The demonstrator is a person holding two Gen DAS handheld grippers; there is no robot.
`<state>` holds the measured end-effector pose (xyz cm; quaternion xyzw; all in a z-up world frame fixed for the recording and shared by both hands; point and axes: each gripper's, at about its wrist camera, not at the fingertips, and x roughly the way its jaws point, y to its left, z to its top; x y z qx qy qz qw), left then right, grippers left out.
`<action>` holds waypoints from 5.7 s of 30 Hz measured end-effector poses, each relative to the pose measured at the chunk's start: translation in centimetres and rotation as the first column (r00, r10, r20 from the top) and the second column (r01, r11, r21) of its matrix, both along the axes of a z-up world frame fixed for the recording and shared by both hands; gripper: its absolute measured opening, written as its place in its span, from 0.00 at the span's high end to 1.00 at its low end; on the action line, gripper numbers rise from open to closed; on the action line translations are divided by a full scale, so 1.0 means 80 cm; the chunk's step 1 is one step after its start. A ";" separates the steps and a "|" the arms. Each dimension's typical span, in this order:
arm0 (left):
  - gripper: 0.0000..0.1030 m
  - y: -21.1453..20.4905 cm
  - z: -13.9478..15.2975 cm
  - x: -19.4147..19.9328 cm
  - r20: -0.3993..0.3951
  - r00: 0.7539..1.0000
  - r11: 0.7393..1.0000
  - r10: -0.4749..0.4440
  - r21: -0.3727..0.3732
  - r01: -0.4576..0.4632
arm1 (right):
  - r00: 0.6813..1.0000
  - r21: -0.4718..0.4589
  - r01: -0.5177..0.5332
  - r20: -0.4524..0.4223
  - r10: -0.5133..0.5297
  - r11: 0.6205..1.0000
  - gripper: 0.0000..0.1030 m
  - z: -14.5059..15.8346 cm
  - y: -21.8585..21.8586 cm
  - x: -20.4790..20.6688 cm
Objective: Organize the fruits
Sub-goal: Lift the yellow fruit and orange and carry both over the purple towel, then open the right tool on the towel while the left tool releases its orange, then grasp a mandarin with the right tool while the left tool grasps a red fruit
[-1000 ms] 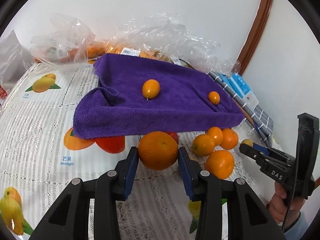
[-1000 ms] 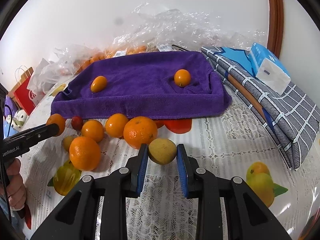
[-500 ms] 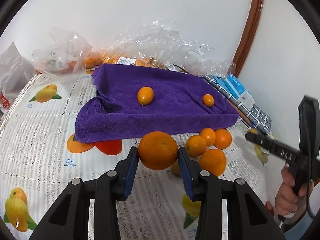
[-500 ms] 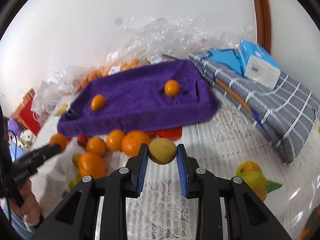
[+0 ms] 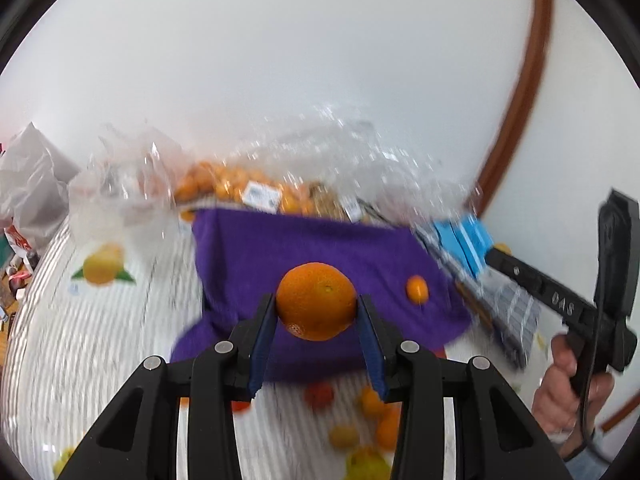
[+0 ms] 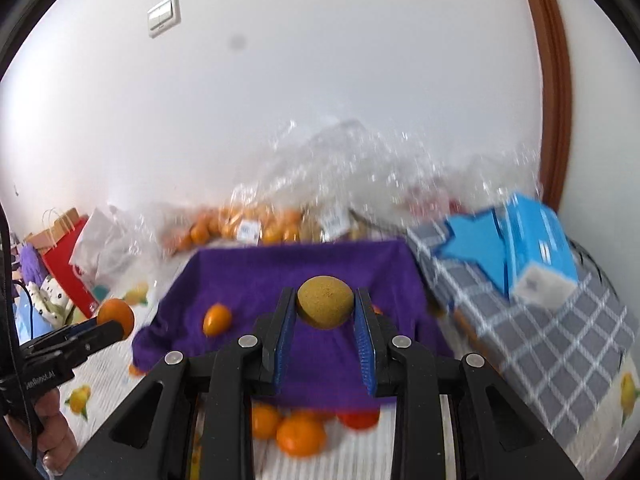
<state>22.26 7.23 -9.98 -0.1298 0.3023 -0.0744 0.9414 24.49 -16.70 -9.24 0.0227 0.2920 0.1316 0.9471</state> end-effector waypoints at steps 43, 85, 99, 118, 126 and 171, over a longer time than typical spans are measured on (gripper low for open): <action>0.63 0.033 -0.098 0.122 -0.110 0.988 0.994 0.105 -0.033 -0.109 | 0.981 -0.068 -0.077 -0.183 0.064 0.995 0.72 -0.129 0.039 0.106; 0.63 0.020 -0.104 0.129 -0.137 0.988 0.997 0.071 0.028 -0.068 | 0.971 -0.132 -0.078 -0.235 0.046 0.988 0.72 -0.142 0.042 0.114; 0.63 0.018 -0.103 0.129 -0.139 0.988 0.998 0.065 0.033 -0.060 | 0.971 -0.137 -0.083 -0.236 0.048 0.987 0.72 -0.143 0.044 0.113; 0.57 0.011 -0.088 0.116 -0.069 0.996 0.997 0.062 0.043 -0.060 | 0.987 -0.129 -0.014 -0.161 -0.007 0.992 0.53 -0.113 0.033 0.097; 0.57 0.019 -0.070 0.098 0.036 0.994 0.994 0.108 0.019 -0.108 | 0.996 -0.156 0.043 -0.065 -0.053 0.987 0.50 -0.074 0.030 0.059; 0.55 -0.033 -0.107 0.011 -0.237 0.959 0.983 -0.153 0.059 0.172 | 0.971 -0.120 -0.074 -0.234 0.044 0.990 0.59 -0.144 0.026 -0.047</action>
